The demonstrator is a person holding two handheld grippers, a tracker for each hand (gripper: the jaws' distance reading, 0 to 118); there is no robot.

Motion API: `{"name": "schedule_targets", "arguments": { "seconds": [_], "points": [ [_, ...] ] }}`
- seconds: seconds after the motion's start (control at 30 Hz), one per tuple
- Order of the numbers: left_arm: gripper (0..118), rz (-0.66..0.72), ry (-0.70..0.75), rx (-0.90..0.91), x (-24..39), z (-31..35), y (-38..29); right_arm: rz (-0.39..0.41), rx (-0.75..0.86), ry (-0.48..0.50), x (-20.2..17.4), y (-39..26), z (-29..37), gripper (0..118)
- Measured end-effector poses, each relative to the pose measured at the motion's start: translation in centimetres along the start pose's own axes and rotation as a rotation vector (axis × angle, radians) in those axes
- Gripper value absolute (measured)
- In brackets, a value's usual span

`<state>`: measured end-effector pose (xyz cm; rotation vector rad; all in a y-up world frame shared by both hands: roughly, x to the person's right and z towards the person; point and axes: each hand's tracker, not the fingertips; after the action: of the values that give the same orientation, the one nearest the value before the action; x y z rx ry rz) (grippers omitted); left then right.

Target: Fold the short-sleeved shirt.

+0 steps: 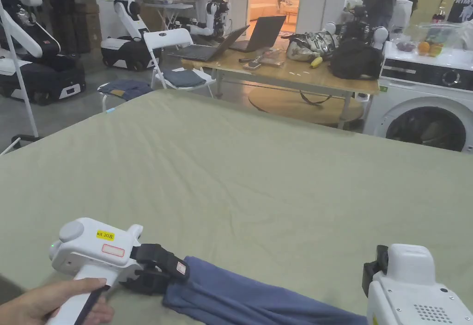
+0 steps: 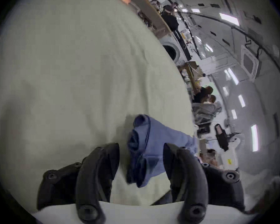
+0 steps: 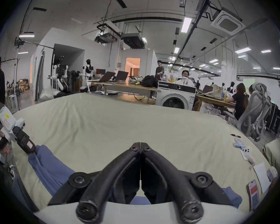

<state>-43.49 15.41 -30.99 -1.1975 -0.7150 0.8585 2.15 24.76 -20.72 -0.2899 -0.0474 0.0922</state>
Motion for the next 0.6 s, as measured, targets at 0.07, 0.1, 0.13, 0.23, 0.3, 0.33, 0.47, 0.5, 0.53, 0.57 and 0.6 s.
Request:
{"name": "schedule_targets", "arguments": {
  "seconds": [0.07,0.1,0.13,0.23,0.3,0.33,0.47,0.5,0.53,0.57,0.6],
  "points": [
    [55,0.012,-0.084,-0.02,0.5,-1.3,-1.1,0.0,-0.009,-0.001,0.1,-0.3,-0.1,0],
    [55,0.001,-0.102,-0.021,0.8,-1.9,-1.4,-0.001,-0.012,-0.003,0.1,-0.3,-0.1,0],
    [55,-0.028,-0.101,-0.021,1.2,-2.6,-1.8,-0.002,-0.016,-0.004,0.2,-0.5,-0.1,0],
    [55,-0.046,-0.101,-0.031,-0.4,-2.8,1.0,-0.01,-0.028,-0.008,0.6,-0.9,-0.3,0],
    [31,-0.022,-0.019,-0.004,-0.3,-3.0,1.1,-0.01,-0.036,-0.009,0.9,-1.0,-0.3,0],
    [12,-0.034,0.052,-0.007,-1.2,-3.1,1.5,-0.011,-0.039,-0.011,1.0,-1.1,-0.4,0],
    [6,-0.038,0.034,0.043,-0.8,-2.7,0.8,-0.027,-0.05,-0.017,1.8,-1.3,-0.5,0],
    [5,-0.046,0.039,0.048,-0.5,-2.5,0.7,-0.029,-0.05,-0.02,2.0,-1.3,-0.5,0],
    [5,-0.057,0.05,0.059,-0.2,-2.2,0.7,-0.032,-0.048,-0.026,2.3,-1.3,-0.5,0],
    [4,-0.065,0.055,0.065,0.1,-1.8,0.8,-0.037,-0.046,-0.032,2.6,-1.3,-0.5,0],
    [4,-0.077,0.06,0.073,1.8,-1.9,-0.5,-0.043,-0.045,-0.038,2.8,-1.2,-0.5,0]
  ]
}}
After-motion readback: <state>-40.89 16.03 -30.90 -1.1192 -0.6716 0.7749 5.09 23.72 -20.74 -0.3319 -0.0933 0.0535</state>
